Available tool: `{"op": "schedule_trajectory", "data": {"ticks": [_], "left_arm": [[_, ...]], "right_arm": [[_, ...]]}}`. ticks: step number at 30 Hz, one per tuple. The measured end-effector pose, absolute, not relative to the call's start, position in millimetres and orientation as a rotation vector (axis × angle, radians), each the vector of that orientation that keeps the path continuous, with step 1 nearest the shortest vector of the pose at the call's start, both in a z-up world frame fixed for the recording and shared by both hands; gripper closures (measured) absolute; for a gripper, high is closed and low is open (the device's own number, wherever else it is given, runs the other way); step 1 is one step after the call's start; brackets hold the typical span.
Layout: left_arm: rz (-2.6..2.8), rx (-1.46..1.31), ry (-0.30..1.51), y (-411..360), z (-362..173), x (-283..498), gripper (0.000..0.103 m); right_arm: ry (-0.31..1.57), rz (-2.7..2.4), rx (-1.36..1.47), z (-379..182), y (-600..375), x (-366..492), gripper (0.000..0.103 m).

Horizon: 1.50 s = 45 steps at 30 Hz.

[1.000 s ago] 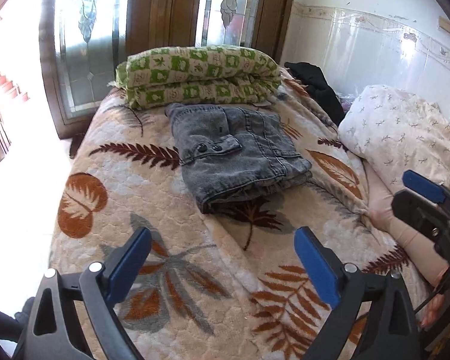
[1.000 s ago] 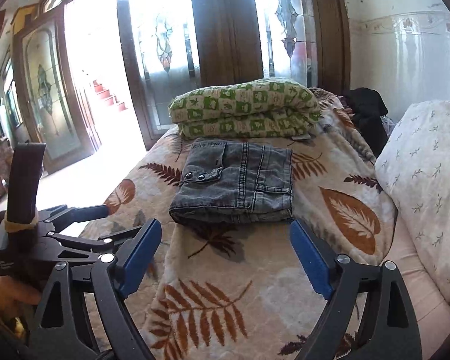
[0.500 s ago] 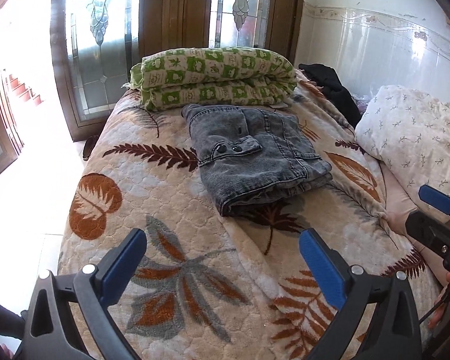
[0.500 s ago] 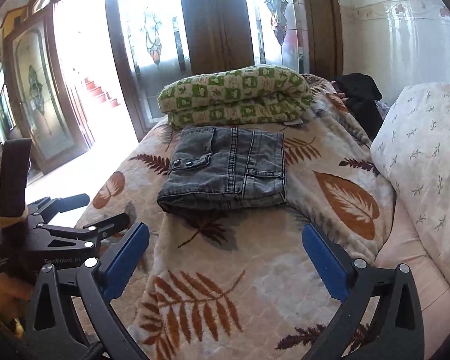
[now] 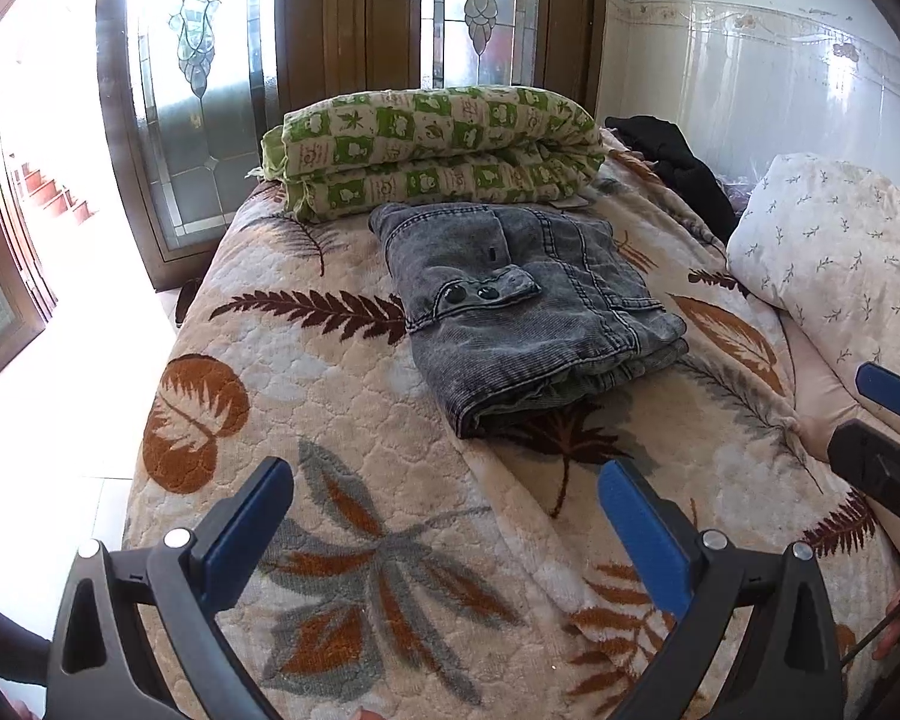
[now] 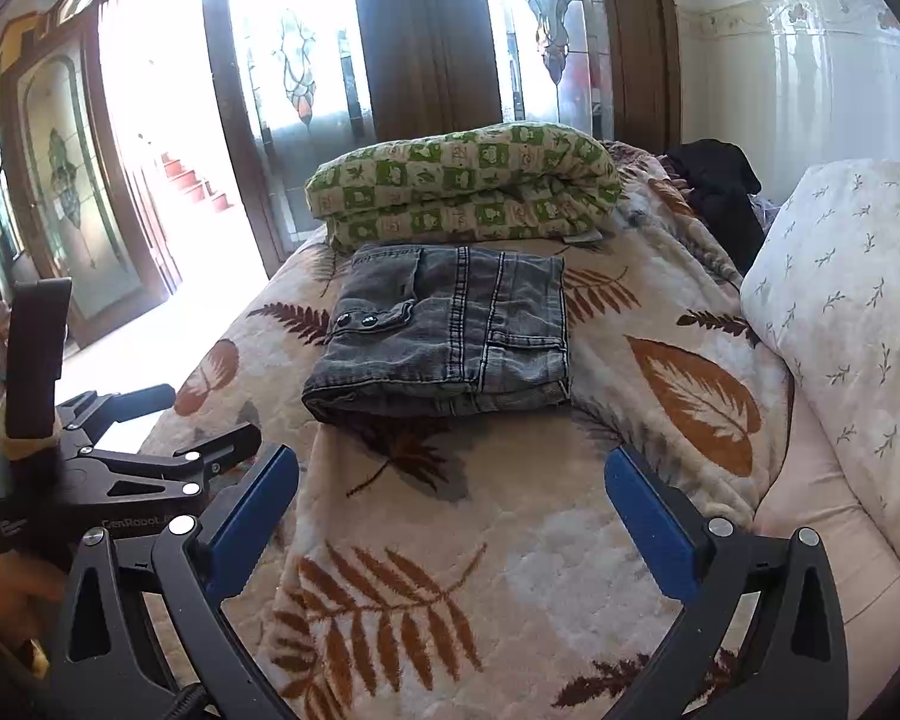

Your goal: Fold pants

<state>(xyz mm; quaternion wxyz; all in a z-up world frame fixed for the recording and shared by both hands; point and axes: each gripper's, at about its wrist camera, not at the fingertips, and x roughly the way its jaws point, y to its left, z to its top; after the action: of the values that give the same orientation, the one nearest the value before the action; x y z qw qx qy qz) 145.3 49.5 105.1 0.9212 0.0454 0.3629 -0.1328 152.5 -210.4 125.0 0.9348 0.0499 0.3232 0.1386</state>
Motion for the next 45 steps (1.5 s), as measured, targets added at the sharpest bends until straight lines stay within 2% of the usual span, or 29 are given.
{"op": "schedule_trajectory", "data": {"ticks": [45], "left_arm": [[-0.244, 0.168, 0.673, 30.5, 147.6, 124.6, 0.000]], "right_arm": [[0.598, 0.275, 0.125, 159.3, -219.7, 137.5, 0.000]]}}
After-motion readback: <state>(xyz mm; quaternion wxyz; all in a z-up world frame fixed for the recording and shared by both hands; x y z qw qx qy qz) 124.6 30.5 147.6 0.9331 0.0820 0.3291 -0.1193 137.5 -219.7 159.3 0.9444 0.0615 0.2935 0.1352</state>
